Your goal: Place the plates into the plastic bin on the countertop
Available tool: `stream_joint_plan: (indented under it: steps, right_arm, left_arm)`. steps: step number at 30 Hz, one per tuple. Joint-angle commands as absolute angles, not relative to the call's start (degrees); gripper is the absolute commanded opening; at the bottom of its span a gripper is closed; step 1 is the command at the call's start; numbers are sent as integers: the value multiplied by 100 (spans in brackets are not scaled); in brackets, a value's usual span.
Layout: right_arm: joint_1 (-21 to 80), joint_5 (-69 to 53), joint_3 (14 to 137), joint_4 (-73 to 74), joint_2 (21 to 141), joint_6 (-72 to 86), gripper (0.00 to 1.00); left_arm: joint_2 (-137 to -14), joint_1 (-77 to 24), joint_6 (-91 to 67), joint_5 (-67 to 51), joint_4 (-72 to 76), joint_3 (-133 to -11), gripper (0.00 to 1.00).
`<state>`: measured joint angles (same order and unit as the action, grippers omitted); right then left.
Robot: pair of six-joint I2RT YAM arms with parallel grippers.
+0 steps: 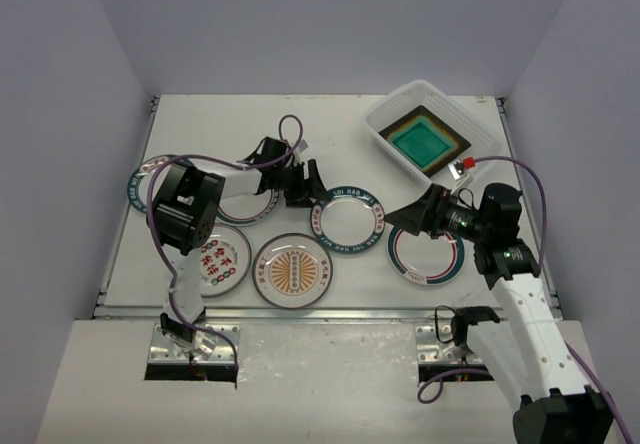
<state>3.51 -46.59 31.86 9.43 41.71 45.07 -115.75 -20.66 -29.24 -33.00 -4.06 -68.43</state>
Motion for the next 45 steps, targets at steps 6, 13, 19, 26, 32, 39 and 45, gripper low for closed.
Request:
stream_joint_plan:
  steps: [6,13,19,26,32,39,45]
  right_arm:
    - [343,-4860,2933,288,4388,4666,99]
    - [343,-4896,2672,35,4841,4510,99]
    - [343,-4088,2829,351,5563,3886,99]
    - [334,-3442,2949,75,6155,3672,96]
    - [334,-4420,2872,-1140,6916,4291,85]
    - [343,-4908,2671,-2012,7084,4881,35]
    - [331,-4884,2338,-2950,6957,5723,0]
  left_arm:
    - [-12216,-2197,-2854,-3039,-495,-6905,18]
    - [-11780,-2188,-2804,-2466,-746,-7075,0]
    - [-10182,-2180,-2970,-1952,-534,-6376,0]
    - [-8943,-2163,-3117,-3267,-183,-5954,0]
    - [-8429,-2171,-3530,-4208,509,-5544,0]
    - [-8101,-2180,-3747,-4500,713,-5414,0]
    - [-8063,-2180,-3636,-3860,46,-5544,51]
